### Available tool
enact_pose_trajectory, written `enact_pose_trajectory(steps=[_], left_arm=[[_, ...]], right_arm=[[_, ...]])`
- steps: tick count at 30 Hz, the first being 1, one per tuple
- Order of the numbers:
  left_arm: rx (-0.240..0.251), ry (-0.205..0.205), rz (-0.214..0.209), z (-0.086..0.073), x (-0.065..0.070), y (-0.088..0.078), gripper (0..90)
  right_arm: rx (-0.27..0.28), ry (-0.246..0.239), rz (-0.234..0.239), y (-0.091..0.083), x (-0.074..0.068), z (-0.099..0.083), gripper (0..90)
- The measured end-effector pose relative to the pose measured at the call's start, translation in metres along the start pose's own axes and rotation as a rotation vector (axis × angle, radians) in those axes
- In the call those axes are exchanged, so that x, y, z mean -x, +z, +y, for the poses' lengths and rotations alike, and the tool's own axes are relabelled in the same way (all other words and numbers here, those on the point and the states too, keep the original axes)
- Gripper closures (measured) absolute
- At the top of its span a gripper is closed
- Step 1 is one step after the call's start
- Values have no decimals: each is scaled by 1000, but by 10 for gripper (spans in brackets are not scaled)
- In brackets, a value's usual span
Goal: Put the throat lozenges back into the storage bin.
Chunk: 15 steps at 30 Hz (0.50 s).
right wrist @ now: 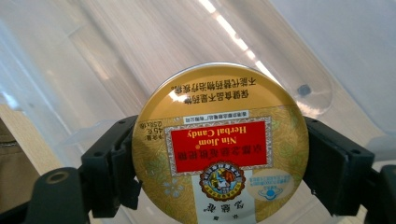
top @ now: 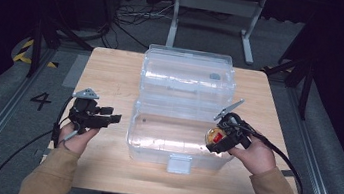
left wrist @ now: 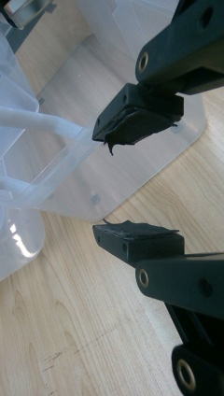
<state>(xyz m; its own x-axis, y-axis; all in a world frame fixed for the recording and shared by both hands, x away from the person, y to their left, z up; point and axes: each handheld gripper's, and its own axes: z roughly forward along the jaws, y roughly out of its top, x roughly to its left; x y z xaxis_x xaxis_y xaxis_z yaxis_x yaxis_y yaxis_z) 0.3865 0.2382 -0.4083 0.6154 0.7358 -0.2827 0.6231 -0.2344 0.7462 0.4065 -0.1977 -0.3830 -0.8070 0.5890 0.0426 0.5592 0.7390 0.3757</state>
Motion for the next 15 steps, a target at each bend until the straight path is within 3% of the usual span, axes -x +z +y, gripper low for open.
enact_pose_trajectory(steps=[15], left_arm=[[-3,-1,-1,0,0,0,490]], right_arm=[[-91,-7,-14,20,-2,3,200]])
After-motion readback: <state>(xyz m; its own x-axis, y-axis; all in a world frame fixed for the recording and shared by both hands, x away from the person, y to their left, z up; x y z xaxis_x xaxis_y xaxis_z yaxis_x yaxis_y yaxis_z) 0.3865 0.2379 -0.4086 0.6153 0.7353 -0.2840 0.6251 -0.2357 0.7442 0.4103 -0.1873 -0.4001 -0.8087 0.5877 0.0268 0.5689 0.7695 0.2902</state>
